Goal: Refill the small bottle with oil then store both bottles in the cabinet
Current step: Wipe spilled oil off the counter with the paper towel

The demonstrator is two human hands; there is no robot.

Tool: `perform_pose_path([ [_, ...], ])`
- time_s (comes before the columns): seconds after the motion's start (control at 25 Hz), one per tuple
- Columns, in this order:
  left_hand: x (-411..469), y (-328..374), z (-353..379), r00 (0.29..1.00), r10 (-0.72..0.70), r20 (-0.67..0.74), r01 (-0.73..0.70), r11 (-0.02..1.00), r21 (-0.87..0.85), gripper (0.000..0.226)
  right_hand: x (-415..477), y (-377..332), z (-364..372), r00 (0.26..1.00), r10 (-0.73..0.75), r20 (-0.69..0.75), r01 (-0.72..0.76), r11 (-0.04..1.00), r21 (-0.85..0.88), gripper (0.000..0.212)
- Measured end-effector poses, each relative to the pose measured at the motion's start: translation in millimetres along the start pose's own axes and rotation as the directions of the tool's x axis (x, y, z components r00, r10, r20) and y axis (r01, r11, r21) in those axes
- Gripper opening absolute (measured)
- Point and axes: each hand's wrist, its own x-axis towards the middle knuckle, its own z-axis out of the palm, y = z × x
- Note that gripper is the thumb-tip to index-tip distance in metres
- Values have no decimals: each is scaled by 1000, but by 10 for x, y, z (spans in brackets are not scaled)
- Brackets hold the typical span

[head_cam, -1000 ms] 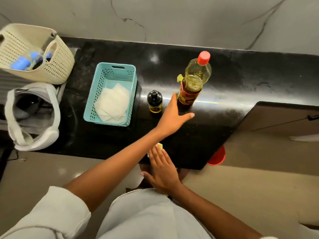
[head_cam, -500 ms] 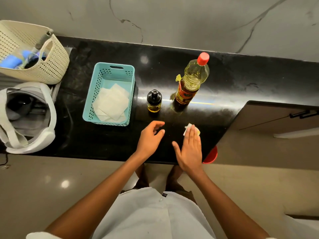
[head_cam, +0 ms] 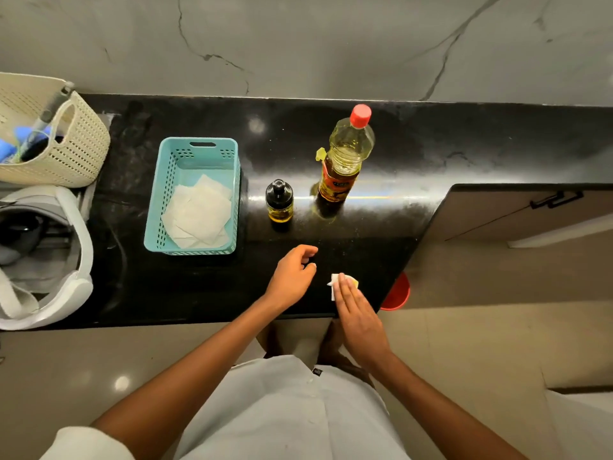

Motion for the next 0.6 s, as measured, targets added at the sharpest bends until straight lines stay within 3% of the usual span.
perform_pose_path([
  [0.08,-39,36,69,999,12,30,-11,999,-42,40,-87,190,-53,996,-76,-44,79,994,79,83],
  [0.16,-82,98,178,998,38,52,-33,995,-92,38,-82,322,-136,990,-76,-120,99,976,195,63],
  [0.2,-98,127,245,997,45,58,-39,993,-112,37,-35,354,-211,985,-22,-171,64,968,245,47],
  [0.28,-129,155,363,997,47,57,-39,990,-135,36,92,332,-335,945,237,-224,-118,889,442,23],
  [0.32,-143,176,424,997,46,58,-37,988,-148,35,161,303,-414,887,419,-194,-229,764,603,18],
  [0.4,-164,236,505,995,21,94,2,972,-236,38,311,240,-620,729,684,33,-327,306,894,15],
  [0.44,-170,282,522,991,0,133,43,947,-318,41,364,211,-730,695,699,168,-304,74,950,14],
  [0.48,-176,341,528,984,-30,176,103,901,-422,42,400,193,-821,694,680,236,-264,-64,962,13],
  [0.52,-182,406,523,975,-58,216,164,841,-516,41,419,183,-891,707,660,252,-239,-113,964,13],
  [0.6,-171,500,499,974,-93,205,195,806,-560,32,436,172,-972,732,643,226,-222,-88,971,12],
])
